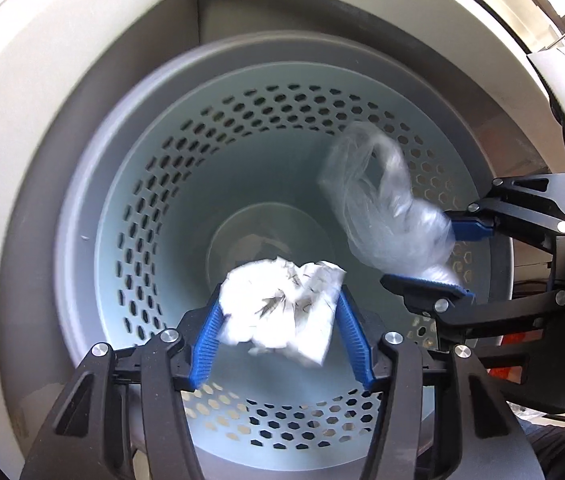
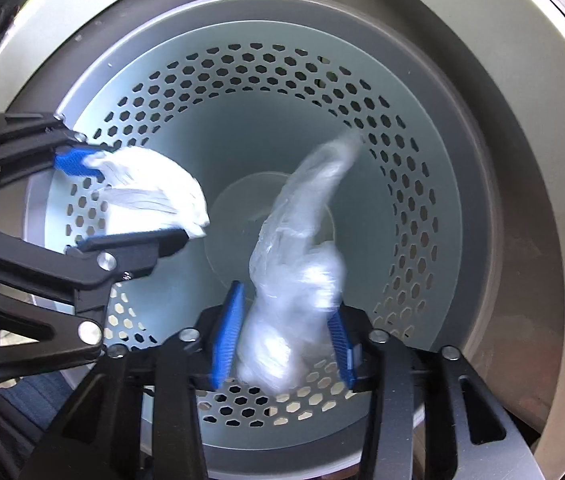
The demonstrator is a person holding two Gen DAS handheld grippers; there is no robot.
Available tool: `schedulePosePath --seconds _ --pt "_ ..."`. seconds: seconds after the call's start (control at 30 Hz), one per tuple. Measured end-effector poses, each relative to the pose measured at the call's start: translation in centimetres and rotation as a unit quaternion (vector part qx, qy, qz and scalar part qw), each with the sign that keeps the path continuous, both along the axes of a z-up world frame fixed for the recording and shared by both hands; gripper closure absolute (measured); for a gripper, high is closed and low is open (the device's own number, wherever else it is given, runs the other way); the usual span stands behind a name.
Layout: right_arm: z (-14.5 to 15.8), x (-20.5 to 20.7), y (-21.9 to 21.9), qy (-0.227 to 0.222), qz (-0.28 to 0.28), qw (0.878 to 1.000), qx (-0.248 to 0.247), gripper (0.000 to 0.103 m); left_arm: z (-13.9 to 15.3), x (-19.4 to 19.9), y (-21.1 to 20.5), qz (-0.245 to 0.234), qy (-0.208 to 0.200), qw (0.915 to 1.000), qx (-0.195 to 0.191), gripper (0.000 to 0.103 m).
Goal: Collect trash
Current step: 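Open both tools to drop the foil and bag into the bin, then move both tools back over the countertop toward the yellow lid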
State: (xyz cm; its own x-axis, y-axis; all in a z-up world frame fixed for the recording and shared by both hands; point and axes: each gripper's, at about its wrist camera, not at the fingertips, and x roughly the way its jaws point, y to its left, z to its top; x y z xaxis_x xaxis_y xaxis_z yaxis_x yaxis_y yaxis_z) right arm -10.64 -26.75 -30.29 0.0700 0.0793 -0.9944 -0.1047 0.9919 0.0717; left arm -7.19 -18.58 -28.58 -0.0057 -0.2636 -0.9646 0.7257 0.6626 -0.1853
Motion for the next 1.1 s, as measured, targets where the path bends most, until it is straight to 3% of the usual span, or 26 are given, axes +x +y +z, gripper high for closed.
schedulePosePath --seconds 0.07,0.1,0.17,0.4,0.63,0.83,1.0,1.1 --pt "0.1 -0.1 -0.7 -0.003 -0.001 1.000 0.000 0.033 0.6 0.0 0.1 0.004 -0.003 1.0000 -0.004 0.040" --pt "0.4 -0.2 -0.8 -0.008 -0.001 1.000 0.002 0.032 1.0 0.0 0.1 0.006 -0.009 0.9999 -0.007 0.035" --pt "1.0 -0.5 -0.9 -0.013 -0.001 1.000 0.000 0.030 2.0 -0.1 0.2 0.008 -0.022 0.9996 -0.015 0.022" --pt "4.7 -1.6 -1.9 -0.044 -0.002 0.999 -0.007 0.028 6.5 -1.0 0.6 0.008 -0.054 0.9978 -0.037 0.018" --pt "10.2 -2.8 -1.6 -0.085 -0.007 0.996 0.002 0.028 12.7 -1.1 3.4 0.041 -0.089 0.9926 -0.071 0.015" --pt "14.9 -3.1 -1.5 -0.123 -0.005 0.992 0.007 0.028 18.2 -0.3 6.8 0.100 -0.135 0.9817 -0.089 0.011" --pt "18.1 -2.9 -1.9 -0.149 -0.002 0.989 0.016 0.028 20.2 0.8 9.5 0.154 -0.164 0.9704 -0.089 0.009" --pt "20.4 -2.7 -1.6 -0.165 0.003 0.986 0.015 0.028 19.8 1.6 10.7 0.175 -0.175 0.9647 -0.090 0.009"
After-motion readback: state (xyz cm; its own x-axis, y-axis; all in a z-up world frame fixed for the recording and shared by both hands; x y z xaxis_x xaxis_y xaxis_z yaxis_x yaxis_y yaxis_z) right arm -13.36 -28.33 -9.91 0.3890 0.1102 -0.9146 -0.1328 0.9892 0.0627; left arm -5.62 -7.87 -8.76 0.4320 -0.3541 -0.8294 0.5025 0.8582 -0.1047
